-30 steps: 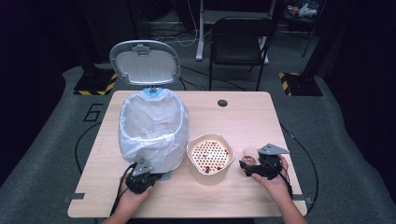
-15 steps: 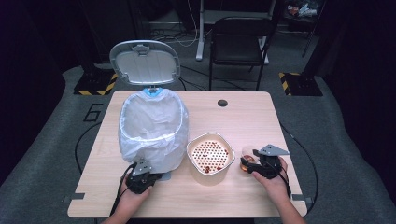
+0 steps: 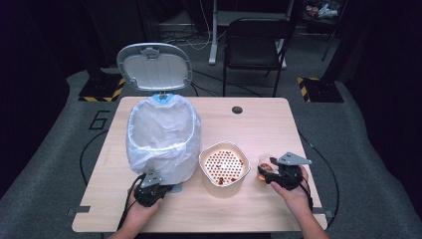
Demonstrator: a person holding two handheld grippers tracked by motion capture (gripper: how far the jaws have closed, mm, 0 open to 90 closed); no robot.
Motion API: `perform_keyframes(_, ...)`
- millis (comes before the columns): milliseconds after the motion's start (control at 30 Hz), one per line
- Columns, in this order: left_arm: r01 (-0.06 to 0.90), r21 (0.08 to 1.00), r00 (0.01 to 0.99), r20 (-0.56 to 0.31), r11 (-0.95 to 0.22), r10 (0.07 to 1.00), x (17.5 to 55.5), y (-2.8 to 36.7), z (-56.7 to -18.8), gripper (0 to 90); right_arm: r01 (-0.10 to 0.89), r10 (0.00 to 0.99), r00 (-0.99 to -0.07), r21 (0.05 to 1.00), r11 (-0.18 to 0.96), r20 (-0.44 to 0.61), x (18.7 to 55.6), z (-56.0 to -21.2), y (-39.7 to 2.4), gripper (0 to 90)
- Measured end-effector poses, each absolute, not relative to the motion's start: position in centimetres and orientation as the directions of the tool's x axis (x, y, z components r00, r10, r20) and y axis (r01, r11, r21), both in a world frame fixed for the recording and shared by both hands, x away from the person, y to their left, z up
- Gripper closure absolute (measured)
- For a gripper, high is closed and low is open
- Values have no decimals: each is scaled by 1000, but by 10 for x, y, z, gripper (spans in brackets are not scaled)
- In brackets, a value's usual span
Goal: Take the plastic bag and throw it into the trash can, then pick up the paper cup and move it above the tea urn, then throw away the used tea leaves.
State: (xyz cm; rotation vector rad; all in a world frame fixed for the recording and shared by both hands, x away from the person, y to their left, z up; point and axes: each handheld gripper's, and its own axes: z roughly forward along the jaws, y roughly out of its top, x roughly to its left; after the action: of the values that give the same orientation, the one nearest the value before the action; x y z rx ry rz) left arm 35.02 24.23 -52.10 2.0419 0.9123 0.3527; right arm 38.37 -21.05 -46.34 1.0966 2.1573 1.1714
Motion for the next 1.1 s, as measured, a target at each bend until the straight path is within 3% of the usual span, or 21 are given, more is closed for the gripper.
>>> perform_keyframes(300,476,797,694,-79,-373,715,350,242,-521,900,354,773,-629,853,385,-88,377,-420,-207,377)
perform_keyframes(433,437,799,716,-31,-413,697,353,245,-520,900,308,739,-656,840,447,-153,375,-400,-197,381)
perform_keyframes(567,477,796,693,-81,-372,716,350,242,-521,900,277,708,-680,828,488,-190,376,-384,-186,381)
perform_keyframes(733,477,796,693,-80,-372,716,350,242,-521,900,254,695,-689,829,499,-208,379,-371,-176,382)
perform_keyframes(767,450,798,710,-48,-401,702,352,244,-520,900,247,688,-693,825,508,-217,380,-370,-174,383)
perform_keyframes(800,475,796,695,-78,-375,715,350,242,-521,900,244,688,-689,820,517,-229,380,-368,-172,383)
perform_keyframes(900,436,799,717,-30,-414,696,353,245,-520,900,232,675,-694,809,540,-251,380,-365,-166,385)
perform_keyframes(967,479,796,692,-82,-370,717,350,242,-521,900,224,667,-695,801,555,-268,380,-363,-162,384)
perform_keyframes(1100,479,795,692,-81,-372,717,350,242,-521,900,199,646,-696,780,593,-314,380,-360,-156,385)
